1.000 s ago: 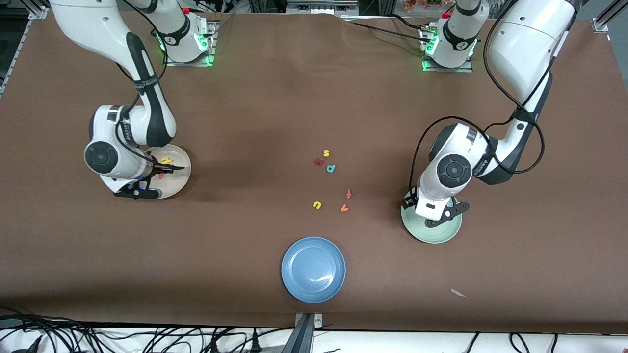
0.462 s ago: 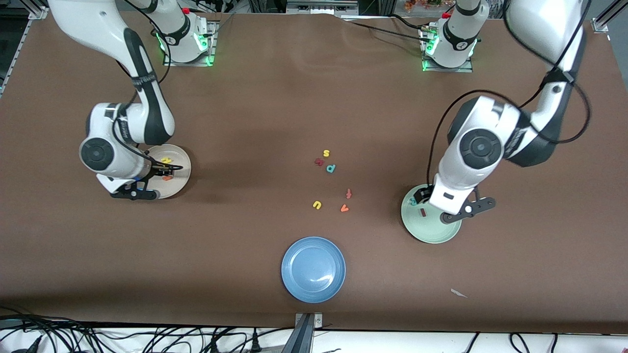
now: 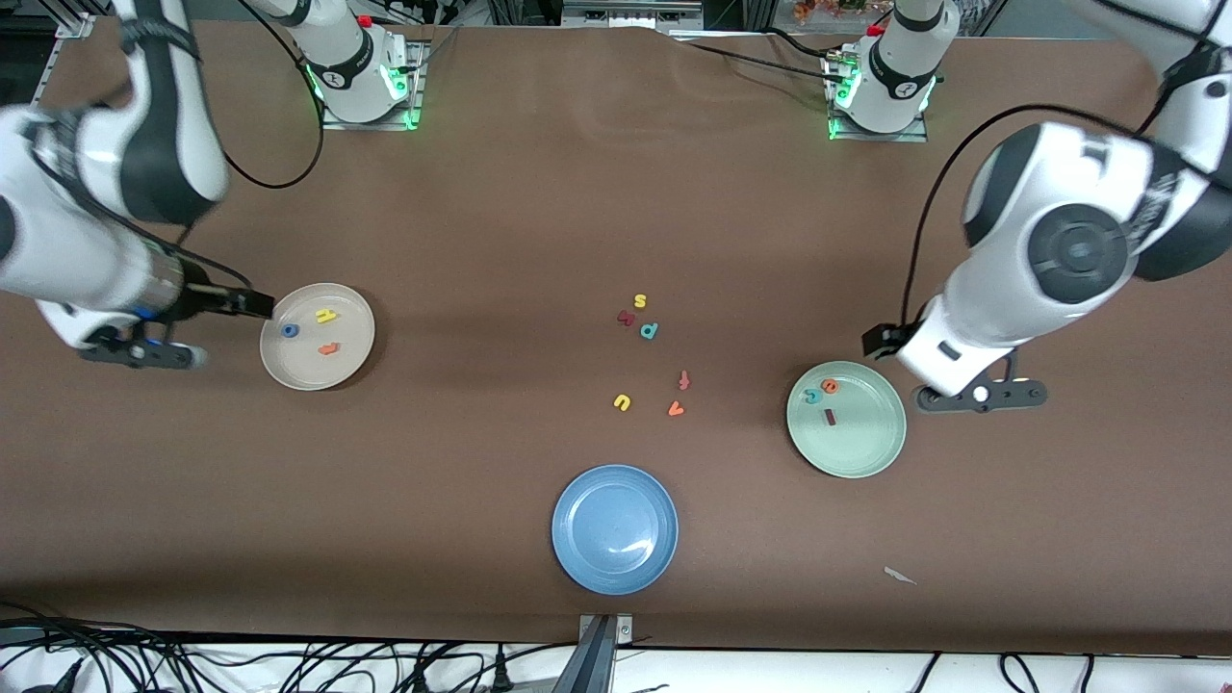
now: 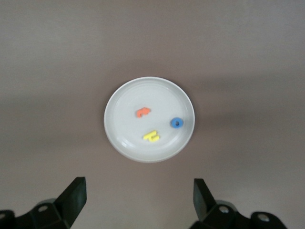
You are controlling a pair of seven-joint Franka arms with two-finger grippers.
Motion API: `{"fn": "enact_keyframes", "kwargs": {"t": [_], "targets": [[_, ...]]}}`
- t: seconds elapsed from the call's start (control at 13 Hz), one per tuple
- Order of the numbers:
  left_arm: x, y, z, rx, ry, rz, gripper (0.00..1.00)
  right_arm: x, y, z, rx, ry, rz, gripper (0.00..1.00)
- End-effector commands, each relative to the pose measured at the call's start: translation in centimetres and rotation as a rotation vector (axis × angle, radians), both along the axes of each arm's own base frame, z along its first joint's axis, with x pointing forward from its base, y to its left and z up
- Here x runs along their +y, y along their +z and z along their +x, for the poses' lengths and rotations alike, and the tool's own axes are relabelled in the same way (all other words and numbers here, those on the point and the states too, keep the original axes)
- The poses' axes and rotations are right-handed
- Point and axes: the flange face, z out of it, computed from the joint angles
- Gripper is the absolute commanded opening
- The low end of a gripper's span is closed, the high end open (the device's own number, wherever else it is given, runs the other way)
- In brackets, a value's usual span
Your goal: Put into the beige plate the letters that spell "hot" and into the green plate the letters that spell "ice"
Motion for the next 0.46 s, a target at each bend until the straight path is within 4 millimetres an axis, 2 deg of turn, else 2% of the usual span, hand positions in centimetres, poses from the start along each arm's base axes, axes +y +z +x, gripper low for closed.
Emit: {"fn": "enact_keyframes", "kwargs": {"t": [0.0,0.23,0.38], "targets": [[1.3,5.6,-2.5,-0.01,-0.158,-0.027,1.0,0.4,5.8,0.3,0.003,0.003,-0.009,1.0],[5.3,10.3,-5.7,-0.033,-0.233,-0.093,1.0,-0.5,10.5,0.3,-0.06,0.002,-0.009,1.0],[7.8,10.8,-7.7,-0.034,-0.233,-0.14,1.0,-1.4,11.7,0.2,-0.078,-0.013,-0.008,1.0]]}}
